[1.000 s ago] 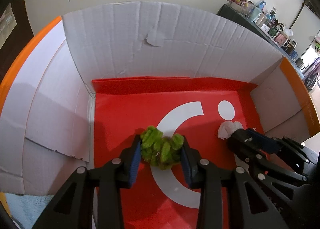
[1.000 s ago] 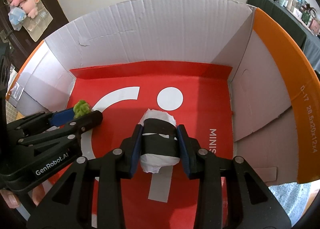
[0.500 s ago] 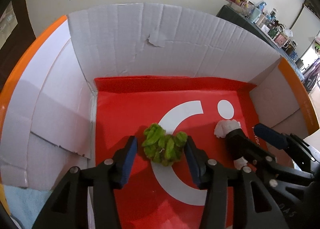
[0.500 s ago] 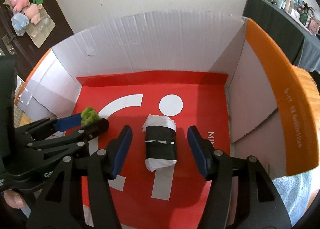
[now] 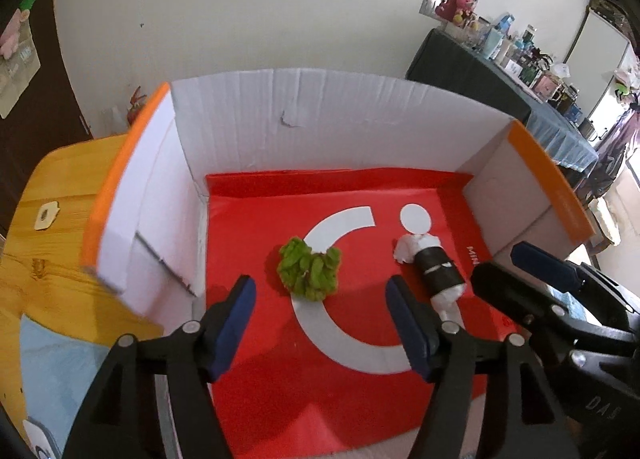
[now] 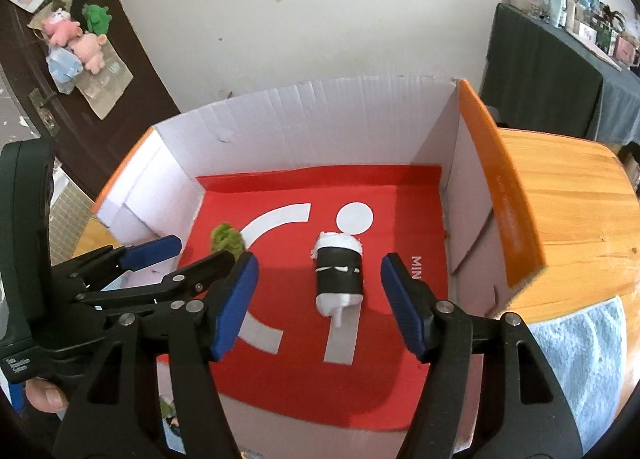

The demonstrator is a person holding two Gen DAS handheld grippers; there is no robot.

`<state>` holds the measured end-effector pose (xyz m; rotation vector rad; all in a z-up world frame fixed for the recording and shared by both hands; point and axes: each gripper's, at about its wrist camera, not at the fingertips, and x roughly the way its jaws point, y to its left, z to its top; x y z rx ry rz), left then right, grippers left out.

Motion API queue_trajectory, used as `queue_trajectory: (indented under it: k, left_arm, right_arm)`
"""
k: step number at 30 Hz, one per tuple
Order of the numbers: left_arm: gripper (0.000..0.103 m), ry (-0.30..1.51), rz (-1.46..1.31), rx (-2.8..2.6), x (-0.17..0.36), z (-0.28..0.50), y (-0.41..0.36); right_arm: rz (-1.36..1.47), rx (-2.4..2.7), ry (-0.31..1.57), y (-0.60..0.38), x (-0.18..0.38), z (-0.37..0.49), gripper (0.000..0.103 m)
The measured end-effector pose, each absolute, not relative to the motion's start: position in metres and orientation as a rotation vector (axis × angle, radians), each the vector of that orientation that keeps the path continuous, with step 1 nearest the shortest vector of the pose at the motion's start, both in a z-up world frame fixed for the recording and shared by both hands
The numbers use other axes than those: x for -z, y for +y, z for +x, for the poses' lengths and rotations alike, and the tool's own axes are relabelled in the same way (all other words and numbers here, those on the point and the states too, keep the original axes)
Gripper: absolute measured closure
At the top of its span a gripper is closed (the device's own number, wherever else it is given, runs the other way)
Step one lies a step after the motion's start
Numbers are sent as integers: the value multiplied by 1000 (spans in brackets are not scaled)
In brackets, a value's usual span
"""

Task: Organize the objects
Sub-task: 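Open the left gripper over the green plush while the right gripper releases the roll, then withdraw both grippers from the box back toward the toy pile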

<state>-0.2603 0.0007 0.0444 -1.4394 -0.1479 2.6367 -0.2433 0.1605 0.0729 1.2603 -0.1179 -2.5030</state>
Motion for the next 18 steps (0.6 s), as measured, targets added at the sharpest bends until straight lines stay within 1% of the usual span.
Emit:
queue_trajectory:
  k: [3, 4, 7, 9, 13, 15, 18]
  left_arm:
    - [31, -129, -1414, -2656, -50, -249, 1]
    - [28, -122, -1405, -2666, -53, -246, 1]
    - [25, -104, -1376, -2690, -57, -235, 2]
    - [24, -92, -1361, -2701, -59, -226, 1]
    - [19, -80, -1324, -2726, -64, -213, -1]
    - [17, -74, -1309, -2739, -66, -206, -2]
    - [16, -78, -1291, -2744, -68, -197, -4]
  right_arm:
    - [1231, 2508, -127, 162, -80, -234, 34]
    - [1220, 2510, -120, 160, -82, -230, 34]
    - [1189, 2517, -94, 158, -86, -220, 34]
    - [1169, 2526, -87, 160, -90, -213, 30]
    - [1130, 2550, -67, 162, -96, -197, 25]
    - [1110, 2563, -54, 161, -100, -190, 20]
    - [1080, 2578, -42, 160, -104, -179, 18]
